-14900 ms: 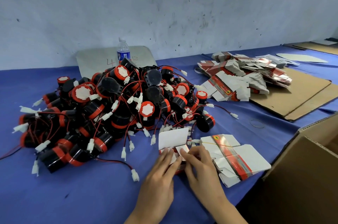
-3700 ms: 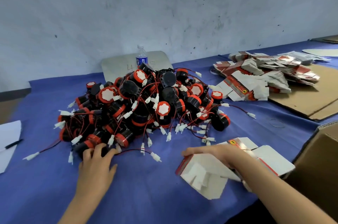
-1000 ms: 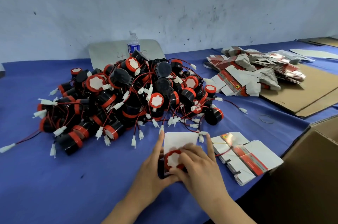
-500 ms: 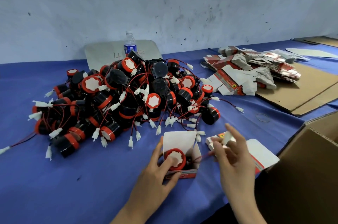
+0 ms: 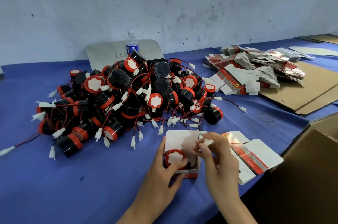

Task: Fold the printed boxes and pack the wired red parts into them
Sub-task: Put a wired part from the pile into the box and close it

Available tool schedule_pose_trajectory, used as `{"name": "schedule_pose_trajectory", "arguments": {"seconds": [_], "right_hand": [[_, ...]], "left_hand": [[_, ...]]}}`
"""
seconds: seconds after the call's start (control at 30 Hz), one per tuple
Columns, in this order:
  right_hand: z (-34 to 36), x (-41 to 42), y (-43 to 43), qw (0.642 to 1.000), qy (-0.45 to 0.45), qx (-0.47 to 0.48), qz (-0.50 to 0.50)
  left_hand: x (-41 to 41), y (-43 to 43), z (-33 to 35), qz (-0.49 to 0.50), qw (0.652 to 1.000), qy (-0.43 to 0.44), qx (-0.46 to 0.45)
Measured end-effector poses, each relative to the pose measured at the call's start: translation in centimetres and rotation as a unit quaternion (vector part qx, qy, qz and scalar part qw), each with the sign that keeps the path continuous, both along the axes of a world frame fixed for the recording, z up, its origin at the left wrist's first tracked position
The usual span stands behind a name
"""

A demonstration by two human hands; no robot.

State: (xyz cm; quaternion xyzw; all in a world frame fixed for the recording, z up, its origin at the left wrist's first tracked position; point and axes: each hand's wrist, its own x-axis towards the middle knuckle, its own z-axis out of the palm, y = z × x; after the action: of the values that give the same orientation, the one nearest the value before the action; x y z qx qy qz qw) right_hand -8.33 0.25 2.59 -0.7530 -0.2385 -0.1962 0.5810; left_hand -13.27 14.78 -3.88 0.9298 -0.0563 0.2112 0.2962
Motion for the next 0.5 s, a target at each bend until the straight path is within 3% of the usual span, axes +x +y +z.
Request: {"name": "schedule_pose_trajectory", "arguments": {"seconds": [0.1,0.27,0.5], "right_hand": [[-0.4,0.8,0.2,0.998,-0.028,-0.026,-0.042],[-1.9,1.6,0.2,0.999,-0.019,-0.026,-0.025],[-1.9,1.3,-0.9,0.956,-0.184,-0.224,-0.054]], "left_hand": [[-0.1,0.1,0.0,-0.002,1.000,0.002,0.011],[0.0,0.1,0.1,0.002,0.999,0.028,0.028],[-0.2,0.1,0.3,0.007,0.998,0.048,0.031]]}}
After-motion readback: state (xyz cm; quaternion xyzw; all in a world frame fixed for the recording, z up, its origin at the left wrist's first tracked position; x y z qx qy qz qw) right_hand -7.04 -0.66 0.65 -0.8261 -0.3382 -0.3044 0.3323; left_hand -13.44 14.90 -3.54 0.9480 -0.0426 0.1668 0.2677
